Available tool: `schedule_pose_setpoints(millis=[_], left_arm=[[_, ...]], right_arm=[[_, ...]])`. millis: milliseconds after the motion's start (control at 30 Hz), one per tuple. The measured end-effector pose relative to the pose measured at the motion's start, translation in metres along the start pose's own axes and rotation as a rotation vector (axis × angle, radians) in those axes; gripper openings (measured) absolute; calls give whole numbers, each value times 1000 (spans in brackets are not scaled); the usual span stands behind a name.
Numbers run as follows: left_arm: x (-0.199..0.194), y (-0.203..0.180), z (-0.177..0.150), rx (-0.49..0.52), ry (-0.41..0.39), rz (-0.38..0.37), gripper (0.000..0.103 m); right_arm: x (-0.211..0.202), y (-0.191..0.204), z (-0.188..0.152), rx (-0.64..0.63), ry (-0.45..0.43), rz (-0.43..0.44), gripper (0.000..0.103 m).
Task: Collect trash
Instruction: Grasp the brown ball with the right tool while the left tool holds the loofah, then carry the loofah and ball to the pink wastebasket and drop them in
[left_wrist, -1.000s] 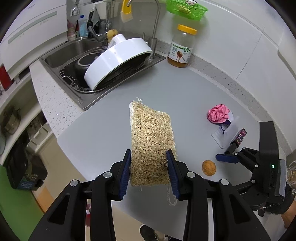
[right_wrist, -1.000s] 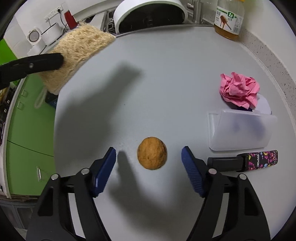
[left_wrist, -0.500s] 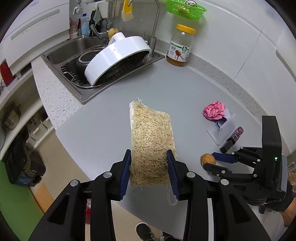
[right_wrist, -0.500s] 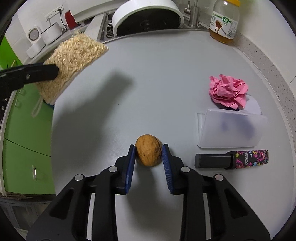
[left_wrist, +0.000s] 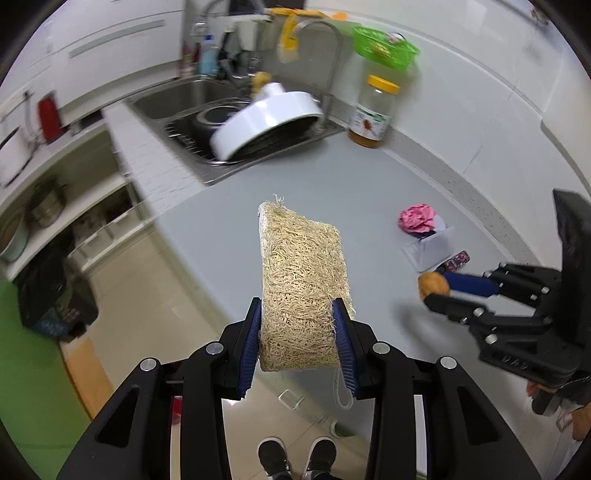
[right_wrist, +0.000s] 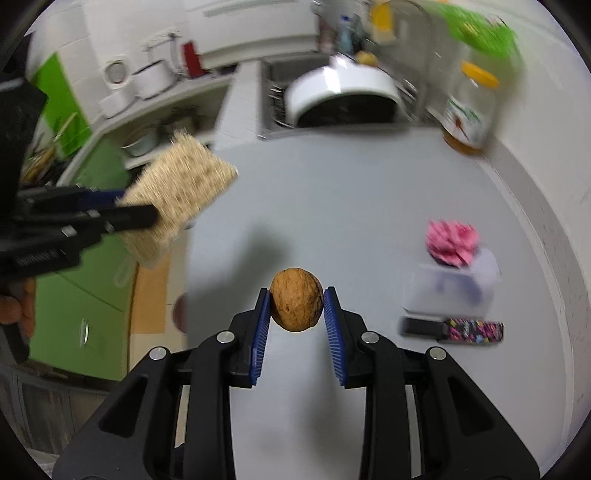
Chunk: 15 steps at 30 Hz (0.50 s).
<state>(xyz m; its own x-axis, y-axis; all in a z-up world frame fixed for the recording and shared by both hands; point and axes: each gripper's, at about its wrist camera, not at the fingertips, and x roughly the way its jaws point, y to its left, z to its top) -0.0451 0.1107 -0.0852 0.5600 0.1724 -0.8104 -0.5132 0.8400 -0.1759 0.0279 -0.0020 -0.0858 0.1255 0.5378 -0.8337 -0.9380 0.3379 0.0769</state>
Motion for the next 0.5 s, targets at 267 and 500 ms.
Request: schedule_pose_setpoints(millis=[267, 500], left_arm=[[-76, 65, -62, -147, -38, 129, 37], [-133, 143, -124, -281, -51, 234, 37]], right_arm=[[-6, 108, 21, -153, -36, 154, 29], [21, 212, 34, -252, -18, 269, 29]])
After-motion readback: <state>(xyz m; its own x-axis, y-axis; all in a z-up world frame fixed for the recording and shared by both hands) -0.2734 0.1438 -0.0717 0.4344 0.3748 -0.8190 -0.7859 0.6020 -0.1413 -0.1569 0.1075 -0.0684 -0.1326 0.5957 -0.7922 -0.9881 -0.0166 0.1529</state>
